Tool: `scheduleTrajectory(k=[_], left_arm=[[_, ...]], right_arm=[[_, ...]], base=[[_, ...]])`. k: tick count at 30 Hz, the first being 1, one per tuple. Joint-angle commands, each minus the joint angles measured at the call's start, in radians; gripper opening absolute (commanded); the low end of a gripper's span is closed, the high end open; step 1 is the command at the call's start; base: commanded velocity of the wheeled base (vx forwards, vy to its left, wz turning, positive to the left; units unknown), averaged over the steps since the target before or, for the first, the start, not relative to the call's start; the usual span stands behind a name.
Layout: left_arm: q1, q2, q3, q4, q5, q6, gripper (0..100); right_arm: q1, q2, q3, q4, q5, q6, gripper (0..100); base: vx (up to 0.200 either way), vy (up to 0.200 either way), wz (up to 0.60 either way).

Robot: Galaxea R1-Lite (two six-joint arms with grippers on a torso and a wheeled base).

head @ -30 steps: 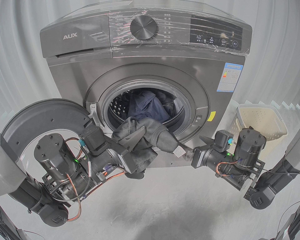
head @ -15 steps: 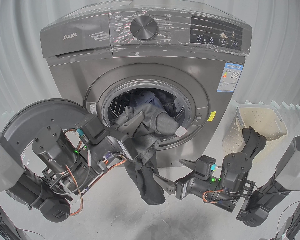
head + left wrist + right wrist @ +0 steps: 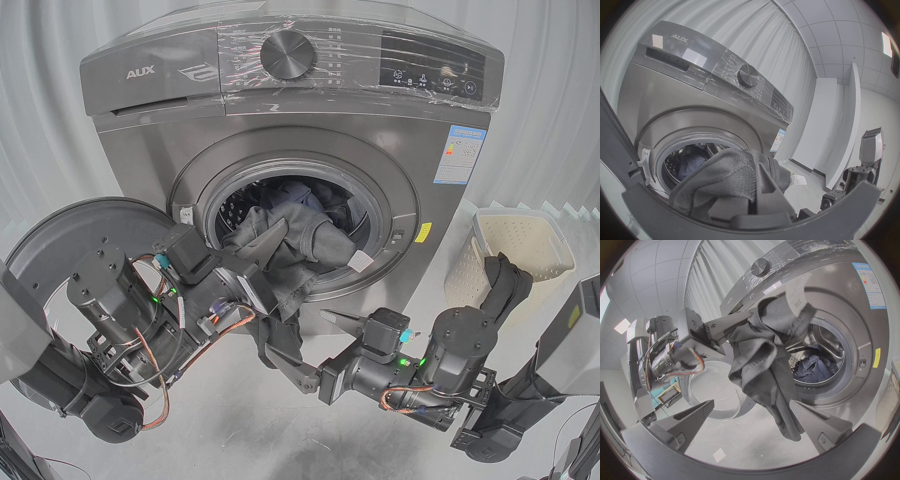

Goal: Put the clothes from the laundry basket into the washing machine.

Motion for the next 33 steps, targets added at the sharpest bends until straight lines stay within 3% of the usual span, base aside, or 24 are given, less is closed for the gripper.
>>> scheduleTrajectory(k=[1,10,16,17,20,33], left_arm=[[0.000,0.001,-0.001,-0.001,0.001,-0.001,0],[-0.002,0.001,0.001,-0.001,0.001,0.001,0],[-0.002,0.001,0.002,-0.001,0.001,-0.001,0],[-0.002,0.001,0.002,-0.001,0.001,-0.001,0],[0.000,0.001,0.002,-0.001,0.001,-0.001,0],[0.014,0.000,0.007,-0.001,-0.001,-0.014,0]], right_arm=[[0.007,0.040,-0.064,-0.004,-0.004,0.006,100],[-0.013,0.086,-0.180,-0.018,-0.051,0.023,100],[-0.019,0.092,-0.228,-0.018,-0.057,0.032,100],[-0.021,0.092,-0.229,-0.018,-0.059,0.032,0],[-0.024,0.092,-0.236,-0.021,-0.079,0.045,0],[-0.025,0.054,-0.190,-0.027,-0.082,0.046,0]], base=[[0.000,0.000,0.00],[0.000,0.000,0.00],[0.000,0.000,0.00],[0.000,0.000,0.00],[0.000,0.000,0.00],[0.000,0.000,0.00]])
